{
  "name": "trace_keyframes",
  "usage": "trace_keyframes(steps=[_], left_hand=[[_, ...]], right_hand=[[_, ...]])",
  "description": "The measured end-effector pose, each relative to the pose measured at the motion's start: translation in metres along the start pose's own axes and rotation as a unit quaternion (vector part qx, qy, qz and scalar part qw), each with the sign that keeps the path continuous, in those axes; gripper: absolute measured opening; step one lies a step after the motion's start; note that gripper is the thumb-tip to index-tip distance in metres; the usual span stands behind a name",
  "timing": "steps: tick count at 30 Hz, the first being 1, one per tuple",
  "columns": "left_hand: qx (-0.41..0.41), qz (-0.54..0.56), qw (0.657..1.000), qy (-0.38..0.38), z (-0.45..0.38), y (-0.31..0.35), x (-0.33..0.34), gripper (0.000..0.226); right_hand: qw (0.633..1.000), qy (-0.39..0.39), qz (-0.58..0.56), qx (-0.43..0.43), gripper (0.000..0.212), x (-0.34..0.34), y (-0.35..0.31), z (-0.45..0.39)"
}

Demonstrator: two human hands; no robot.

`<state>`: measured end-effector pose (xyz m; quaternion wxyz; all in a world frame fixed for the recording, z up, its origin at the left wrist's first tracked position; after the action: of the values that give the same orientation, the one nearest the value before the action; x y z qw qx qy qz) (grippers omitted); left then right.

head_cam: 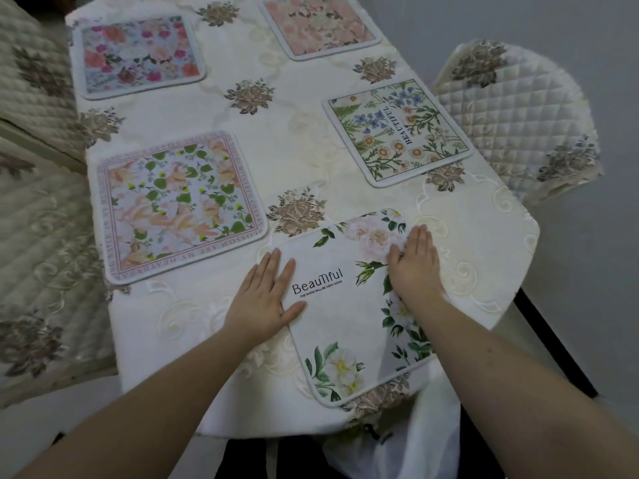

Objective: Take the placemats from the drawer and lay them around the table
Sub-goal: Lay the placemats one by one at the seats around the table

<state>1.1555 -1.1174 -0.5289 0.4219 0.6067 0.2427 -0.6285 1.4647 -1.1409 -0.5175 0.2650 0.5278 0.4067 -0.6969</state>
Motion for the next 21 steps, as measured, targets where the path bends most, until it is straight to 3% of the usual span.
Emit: trace_keyframes(steps=[8, 14, 18, 21], left_hand=[[0.011, 0.011, 1.000, 0.021, 0.000, 0.004, -0.004, 0.084], [-0.023, 0.013, 1.000, 0.006, 0.000, 0.002, -0.004, 0.096], [-0.013, 0.013, 1.000, 0.015, -0.001, 0.003, -0.004, 0.095], [-0.008, 0.011, 1.000, 0.026, -0.002, 0.004, -0.006, 0.095]], right_hand=[[0.989, -0.030, 0.038, -0.137, 0.071, 0.025, -0.097, -0.017], [0.941, -0.093, 0.042, -0.322, 0.064, 0.057, -0.182, 0.046], [0.897, -0.091, 0.061, -0.429, 0.058, 0.065, -0.193, 0.079], [0.884, -0.095, 0.073, -0.453, 0.059, 0.068, -0.192, 0.081]])
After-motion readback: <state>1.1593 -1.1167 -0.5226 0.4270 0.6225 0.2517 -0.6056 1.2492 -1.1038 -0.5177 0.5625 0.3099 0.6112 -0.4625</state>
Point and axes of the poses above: each hand's wrist, its own z-axis away from the middle knuckle, its own x-axis out of the palm, y = z × x, the point moved 10 cm from there along -z, towards the middle knuckle, and after that the axes turned 1 degree about -z, right-handed, at the moved point
